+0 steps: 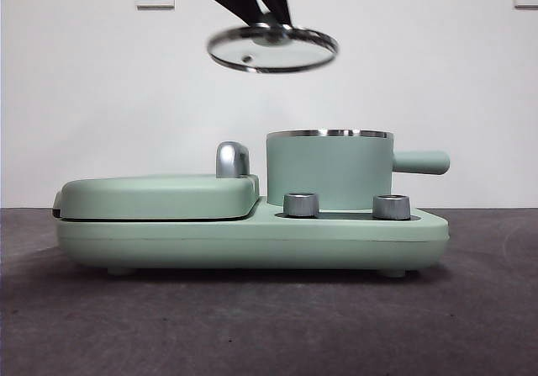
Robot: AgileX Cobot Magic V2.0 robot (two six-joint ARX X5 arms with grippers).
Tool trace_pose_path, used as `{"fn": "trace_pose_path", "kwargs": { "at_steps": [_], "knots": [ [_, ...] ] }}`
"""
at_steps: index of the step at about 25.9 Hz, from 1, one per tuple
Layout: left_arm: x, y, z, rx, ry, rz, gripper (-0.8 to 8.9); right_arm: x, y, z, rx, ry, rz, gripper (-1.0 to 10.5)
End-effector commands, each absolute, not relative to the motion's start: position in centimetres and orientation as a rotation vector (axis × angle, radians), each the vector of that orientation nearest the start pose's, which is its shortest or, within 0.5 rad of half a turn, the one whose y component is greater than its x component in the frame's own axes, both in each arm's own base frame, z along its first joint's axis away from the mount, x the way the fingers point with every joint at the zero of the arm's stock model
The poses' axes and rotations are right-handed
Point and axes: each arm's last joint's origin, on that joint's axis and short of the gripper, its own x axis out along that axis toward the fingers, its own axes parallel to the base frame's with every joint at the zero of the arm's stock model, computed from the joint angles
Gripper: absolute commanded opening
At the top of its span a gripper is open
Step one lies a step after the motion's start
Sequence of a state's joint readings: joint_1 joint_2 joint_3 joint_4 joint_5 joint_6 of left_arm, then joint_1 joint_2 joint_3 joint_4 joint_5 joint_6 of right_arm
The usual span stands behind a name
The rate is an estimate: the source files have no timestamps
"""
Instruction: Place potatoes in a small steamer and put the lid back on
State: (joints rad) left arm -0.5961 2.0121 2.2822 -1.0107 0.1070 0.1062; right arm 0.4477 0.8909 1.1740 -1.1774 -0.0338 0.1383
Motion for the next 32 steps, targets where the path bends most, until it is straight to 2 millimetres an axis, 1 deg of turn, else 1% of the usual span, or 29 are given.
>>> {"fn": "trace_pose_path", "kwargs": {
  "at_steps": [1,3,6,8,10,12,15,19,23,28,32],
  "knots": [
    [35.9,-25.9,39.3,0.297,0.633,-0.742,0.18,9.5,5.1,33.9,0.012,0.85,0.399,4.8],
    [36.5,-26.9,38.2,0.3,0.63,-0.752,0.18,7.6,4.2,32.8,0.062,0.769,0.416,4.8],
    [36.9,-28.4,36.7,0.309,0.638,-0.775,0.18,5.5,3.1,32.5,0.098,0.658,0.425,4.8],
    [37.1,-29.5,35.7,0.313,0.639,-0.794,0.18,4.7,2.6,32.6,0.11,0.614,0.433,4.8],
    [37.1,-30.5,34.9,0.32,0.644,-0.81,0.18,4.2,2.4,32.7,0.116,0.593,0.437,4.8],
    [37.0,-31.2,34.2,0.327,0.652,-0.821,0.18,4.2,2.4,32.7,0.121,0.594,0.436,4.8],
    [37.1,-31.6,33.9,0.327,0.645,-0.826,0.17,4.2,2.4,32.7,0.124,0.594,0.436,4.8],
    [37.2,-31.5,33.9,0.33,0.644,-0.813,0.17,4.2,2.4,32.7,0.135,0.597,0.433,4.8],
    [37.4,-31.3,33.7,0.316,0.658,-0.765,0.17,4.2,2.4,32.7,0.139,0.598,0.431,4.8],
    [37.5,-31.2,33.7,0.313,0.66,-0.762,0.17,4.2,2.4,32.7,0.141,0.598,0.43,4.8],
    [37.7,-31.3,33.2,0.293,0.681,-0.75,0.17,4.2,2.4,32.7,0.141,0.598,0.43,4.8]
  ]
}}
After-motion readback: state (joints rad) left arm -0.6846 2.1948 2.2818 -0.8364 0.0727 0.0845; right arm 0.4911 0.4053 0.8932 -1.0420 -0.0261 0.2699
